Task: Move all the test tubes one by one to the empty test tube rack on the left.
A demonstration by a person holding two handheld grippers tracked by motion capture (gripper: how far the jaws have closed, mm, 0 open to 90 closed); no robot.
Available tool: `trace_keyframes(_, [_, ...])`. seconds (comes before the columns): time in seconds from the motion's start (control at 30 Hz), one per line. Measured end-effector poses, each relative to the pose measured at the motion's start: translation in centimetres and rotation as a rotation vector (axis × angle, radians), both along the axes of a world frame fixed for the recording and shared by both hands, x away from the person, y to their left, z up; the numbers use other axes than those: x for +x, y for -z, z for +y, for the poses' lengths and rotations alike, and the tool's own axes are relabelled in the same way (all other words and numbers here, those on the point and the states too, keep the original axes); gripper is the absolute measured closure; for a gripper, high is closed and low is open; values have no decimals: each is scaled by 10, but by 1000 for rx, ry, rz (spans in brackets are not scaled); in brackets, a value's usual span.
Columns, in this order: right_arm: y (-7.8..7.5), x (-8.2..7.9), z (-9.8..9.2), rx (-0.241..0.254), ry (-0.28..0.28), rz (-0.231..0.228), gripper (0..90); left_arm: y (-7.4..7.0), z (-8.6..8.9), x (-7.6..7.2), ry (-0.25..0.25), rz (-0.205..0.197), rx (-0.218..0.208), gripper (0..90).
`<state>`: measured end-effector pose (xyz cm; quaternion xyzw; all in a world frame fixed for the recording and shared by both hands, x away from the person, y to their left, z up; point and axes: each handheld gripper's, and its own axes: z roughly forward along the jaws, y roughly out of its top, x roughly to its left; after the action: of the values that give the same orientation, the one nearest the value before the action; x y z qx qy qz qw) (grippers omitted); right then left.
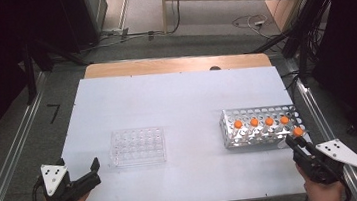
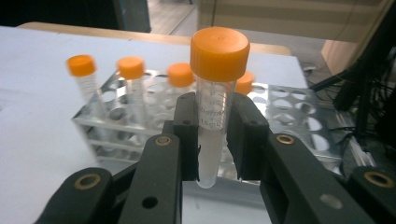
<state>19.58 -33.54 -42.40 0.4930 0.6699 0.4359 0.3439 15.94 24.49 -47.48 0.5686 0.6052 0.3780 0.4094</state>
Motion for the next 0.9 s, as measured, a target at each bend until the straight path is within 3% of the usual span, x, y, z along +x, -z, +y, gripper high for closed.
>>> trace_keyframes(0.3, [6, -4, 30, -25, -106, 24, 722, -3, -3, -3, 24, -12, -18, 29])
trace_keyframes(0.9, [16, -5, 60, -31, -214, 56, 721, -10, -25, -6, 124, -18, -23, 30])
